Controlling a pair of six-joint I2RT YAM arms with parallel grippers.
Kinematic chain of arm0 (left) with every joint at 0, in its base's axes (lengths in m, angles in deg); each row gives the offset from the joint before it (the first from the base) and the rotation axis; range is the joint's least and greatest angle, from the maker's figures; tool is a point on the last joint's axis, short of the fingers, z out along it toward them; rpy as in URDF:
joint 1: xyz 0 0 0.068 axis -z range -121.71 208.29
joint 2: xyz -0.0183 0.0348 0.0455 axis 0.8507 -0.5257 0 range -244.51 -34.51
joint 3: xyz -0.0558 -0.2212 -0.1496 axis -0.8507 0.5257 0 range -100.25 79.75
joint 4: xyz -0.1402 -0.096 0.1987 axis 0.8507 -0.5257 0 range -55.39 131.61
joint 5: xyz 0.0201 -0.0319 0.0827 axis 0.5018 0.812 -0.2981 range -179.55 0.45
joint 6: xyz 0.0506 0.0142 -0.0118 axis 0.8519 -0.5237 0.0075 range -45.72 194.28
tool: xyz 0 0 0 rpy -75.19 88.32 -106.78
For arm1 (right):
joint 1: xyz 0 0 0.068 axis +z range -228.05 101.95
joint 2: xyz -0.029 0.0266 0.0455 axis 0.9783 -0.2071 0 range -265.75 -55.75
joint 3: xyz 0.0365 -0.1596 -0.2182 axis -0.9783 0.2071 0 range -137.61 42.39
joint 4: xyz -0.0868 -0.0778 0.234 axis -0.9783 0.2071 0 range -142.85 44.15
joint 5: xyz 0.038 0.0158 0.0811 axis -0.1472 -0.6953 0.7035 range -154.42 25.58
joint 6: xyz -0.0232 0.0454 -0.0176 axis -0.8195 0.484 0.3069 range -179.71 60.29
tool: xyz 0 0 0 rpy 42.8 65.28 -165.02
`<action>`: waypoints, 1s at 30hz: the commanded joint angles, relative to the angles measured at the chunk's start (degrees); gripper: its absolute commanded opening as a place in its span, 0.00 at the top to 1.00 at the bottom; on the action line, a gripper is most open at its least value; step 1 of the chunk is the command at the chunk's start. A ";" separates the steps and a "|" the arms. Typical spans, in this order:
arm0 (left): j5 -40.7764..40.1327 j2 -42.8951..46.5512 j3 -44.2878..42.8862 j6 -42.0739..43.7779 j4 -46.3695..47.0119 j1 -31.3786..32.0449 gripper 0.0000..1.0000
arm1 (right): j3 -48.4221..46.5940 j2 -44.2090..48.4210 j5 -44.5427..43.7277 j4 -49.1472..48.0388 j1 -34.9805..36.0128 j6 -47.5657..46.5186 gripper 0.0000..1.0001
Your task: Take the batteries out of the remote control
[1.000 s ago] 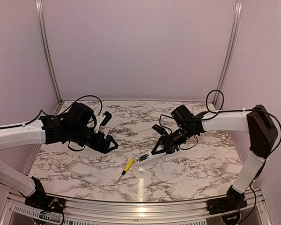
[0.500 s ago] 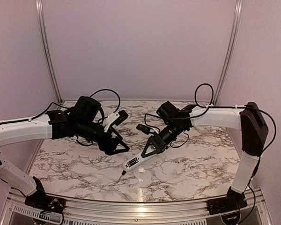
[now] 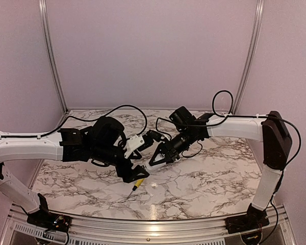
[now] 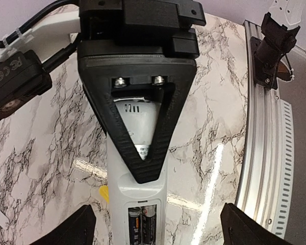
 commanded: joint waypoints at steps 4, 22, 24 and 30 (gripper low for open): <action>-14.41 -1.91 0.17 3.21 2.66 2.40 0.12 | 0.70 0.30 3.23 -6.14 0.41 5.42 1.00; -8.73 -3.77 0.39 8.20 2.67 3.95 0.17 | 4.35 3.01 3.87 -11.94 0.91 10.60 1.00; -7.95 -4.29 0.33 8.04 2.01 3.95 0.17 | 4.46 3.10 3.84 -11.91 0.92 10.53 1.00; -6.76 -4.10 0.19 7.77 1.60 4.04 0.20 | 4.34 3.50 3.92 -10.24 0.92 9.56 1.00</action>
